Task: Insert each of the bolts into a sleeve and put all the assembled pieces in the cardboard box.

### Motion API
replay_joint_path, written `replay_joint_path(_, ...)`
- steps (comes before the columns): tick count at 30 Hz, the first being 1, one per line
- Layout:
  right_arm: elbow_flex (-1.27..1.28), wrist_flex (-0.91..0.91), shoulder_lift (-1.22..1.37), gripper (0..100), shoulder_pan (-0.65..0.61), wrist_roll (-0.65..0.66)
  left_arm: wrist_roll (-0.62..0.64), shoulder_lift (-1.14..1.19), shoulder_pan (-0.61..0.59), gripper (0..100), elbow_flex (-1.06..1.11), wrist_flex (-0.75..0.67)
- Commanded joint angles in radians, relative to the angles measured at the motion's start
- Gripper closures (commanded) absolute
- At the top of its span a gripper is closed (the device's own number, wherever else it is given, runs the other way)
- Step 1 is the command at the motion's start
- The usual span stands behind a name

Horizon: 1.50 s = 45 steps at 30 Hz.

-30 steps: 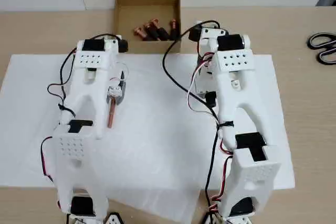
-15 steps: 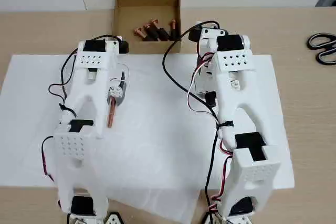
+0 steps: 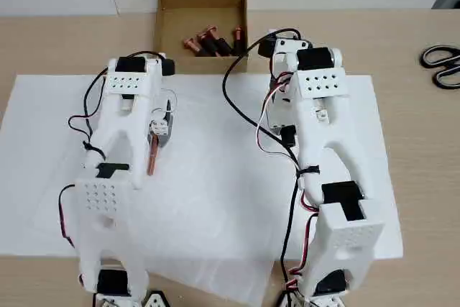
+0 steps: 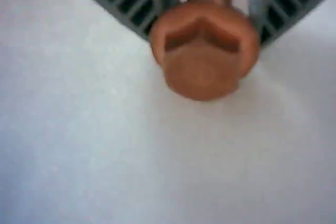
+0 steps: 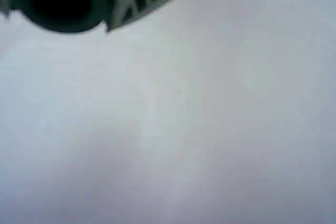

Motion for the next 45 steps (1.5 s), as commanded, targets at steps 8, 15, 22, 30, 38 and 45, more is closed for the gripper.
replay_joint_path(8, -0.012, -0.010, -0.016, 98.6, 0.005, 0.009, 0.008, -0.012, 0.000, 99, -0.076, 0.021)
replay_joint_path(15, -0.075, -0.002, -0.093, 98.8, 0.007, 0.011, 0.008, -0.227, 0.002, 99, -0.071, 0.021)
replay_joint_path(22, -0.080, -0.005, -0.346, 98.8, -0.044, 0.011, 0.008, -0.519, -0.006, 99, -0.070, 0.021)
replay_joint_path(30, -0.008, 0.001, -0.615, 98.9, -0.117, 0.011, 0.008, -0.835, 0.032, 99, -0.068, 0.021)
replay_joint_path(38, 0.273, -0.013, -0.960, 98.8, -0.189, 0.011, 0.008, -1.183, 0.158, 99, 0.065, 0.020)
replay_joint_path(45, 0.684, -0.337, -1.136, 98.8, -0.171, 0.011, 0.143, -1.396, 0.190, 99, 0.372, -0.095)
